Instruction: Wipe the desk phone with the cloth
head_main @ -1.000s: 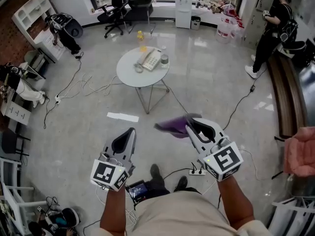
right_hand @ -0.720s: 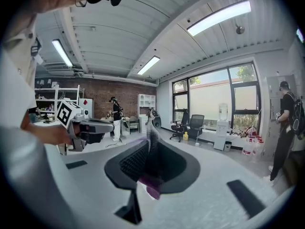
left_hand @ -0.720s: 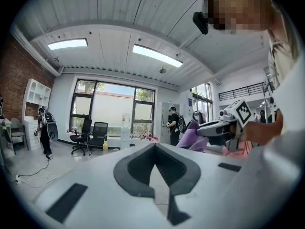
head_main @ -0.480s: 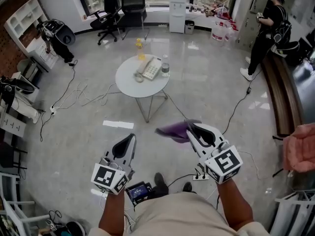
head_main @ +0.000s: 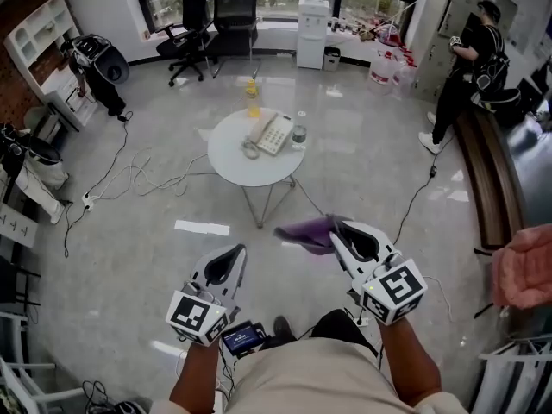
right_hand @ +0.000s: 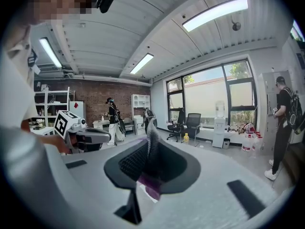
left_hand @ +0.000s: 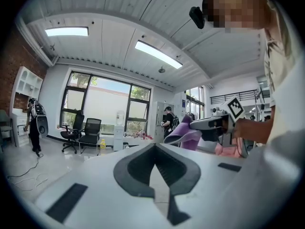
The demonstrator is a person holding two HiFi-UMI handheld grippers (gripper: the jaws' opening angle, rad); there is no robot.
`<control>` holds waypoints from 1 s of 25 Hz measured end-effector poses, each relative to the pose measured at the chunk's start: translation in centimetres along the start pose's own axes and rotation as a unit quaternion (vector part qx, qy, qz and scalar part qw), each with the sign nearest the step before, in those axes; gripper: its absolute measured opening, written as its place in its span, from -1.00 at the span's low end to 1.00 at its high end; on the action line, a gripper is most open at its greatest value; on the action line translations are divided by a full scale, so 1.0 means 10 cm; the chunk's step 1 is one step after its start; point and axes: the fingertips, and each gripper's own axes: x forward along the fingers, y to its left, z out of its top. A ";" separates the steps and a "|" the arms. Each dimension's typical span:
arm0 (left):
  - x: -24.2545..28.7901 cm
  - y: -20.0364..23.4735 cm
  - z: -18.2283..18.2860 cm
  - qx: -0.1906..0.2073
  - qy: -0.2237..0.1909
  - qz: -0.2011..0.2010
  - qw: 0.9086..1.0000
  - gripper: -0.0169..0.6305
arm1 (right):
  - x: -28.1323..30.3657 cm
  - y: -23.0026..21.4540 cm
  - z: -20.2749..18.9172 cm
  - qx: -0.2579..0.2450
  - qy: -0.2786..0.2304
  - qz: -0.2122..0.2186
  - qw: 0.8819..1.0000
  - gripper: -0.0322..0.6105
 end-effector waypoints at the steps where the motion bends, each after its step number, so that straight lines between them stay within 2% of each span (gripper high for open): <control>1: -0.02 0.05 -0.01 -0.003 0.001 0.001 1.000 -0.92 | 0.05 0.02 0.02 -0.002 0.001 0.002 1.000 -0.71; 5: 0.02 0.27 -0.04 -0.013 0.007 0.009 1.000 -0.92 | 0.29 -0.05 0.14 -0.011 0.000 0.007 1.000 -0.71; 14: 0.22 0.68 -0.15 -0.015 0.027 0.037 0.999 -0.92 | 0.92 -0.35 0.10 0.003 -0.002 0.036 0.999 -0.71; 17: 0.51 0.88 -0.10 -0.018 0.037 0.052 0.998 -0.92 | 1.20 -0.63 0.13 0.008 -0.003 0.046 0.999 -0.71; 25: 1.57 1.22 -0.12 -0.015 0.044 0.059 0.997 -0.92 | 1.84 -1.47 -0.01 0.021 0.015 0.072 0.997 -0.71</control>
